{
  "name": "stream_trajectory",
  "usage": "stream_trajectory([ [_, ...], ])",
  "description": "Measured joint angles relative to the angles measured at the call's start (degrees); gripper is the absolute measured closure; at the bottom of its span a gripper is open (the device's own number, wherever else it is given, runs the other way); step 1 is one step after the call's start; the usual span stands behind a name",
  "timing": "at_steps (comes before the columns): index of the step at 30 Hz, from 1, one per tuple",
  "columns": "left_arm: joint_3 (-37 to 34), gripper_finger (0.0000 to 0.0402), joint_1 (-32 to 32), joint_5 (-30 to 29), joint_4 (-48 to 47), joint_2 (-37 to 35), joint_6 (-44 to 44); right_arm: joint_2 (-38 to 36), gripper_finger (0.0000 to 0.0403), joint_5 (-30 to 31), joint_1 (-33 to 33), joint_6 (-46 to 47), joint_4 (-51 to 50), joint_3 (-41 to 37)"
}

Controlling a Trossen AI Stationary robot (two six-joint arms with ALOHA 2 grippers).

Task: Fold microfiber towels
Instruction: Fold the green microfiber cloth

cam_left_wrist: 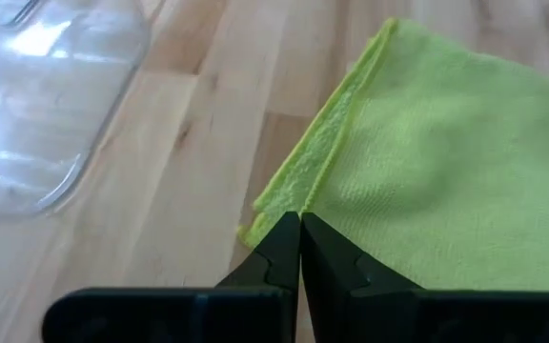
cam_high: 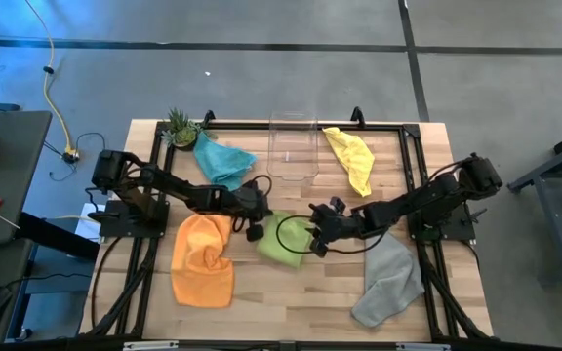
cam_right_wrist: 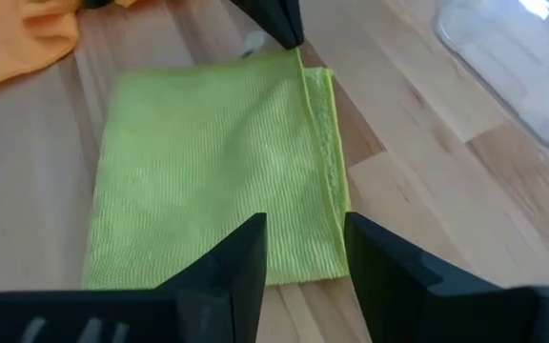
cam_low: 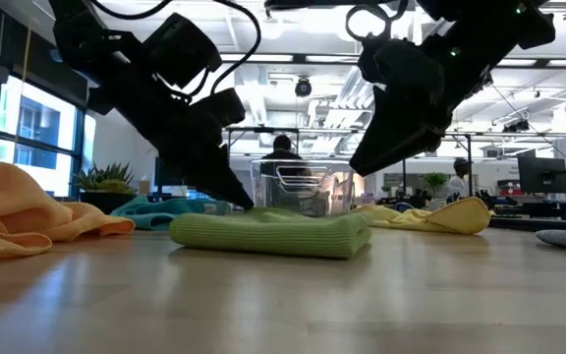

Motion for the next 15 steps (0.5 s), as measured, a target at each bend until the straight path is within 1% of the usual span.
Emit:
stream_trajectory([
  [5, -0.01, 0.0401, 0.02, -0.69, -0.22, 0.02, -1.19, 3.31, 0.0292, 0.0, -1.19, 1.6, 0.91, 0.04],
  [8, -0.01, 0.0401, 0.0, -1.1, -0.24, 0.02, -1.49, 5.75, 0.0324, 0.0, -1.93, 1.6, 3.36, 0.04],
  [13, -0.01, 0.0402, 0.0, -1.24, -0.37, 0.02, -1.58, 8.23, 0.0391, 0.28, -2.72, 1.79, 4.26, 0.04],
  [15, -0.01, 0.0402, 0.0, -1.33, -0.63, 0.02, -1.57, 8.9, 0.0397, 0.29, -2.95, 1.83, 4.36, 0.04],
])
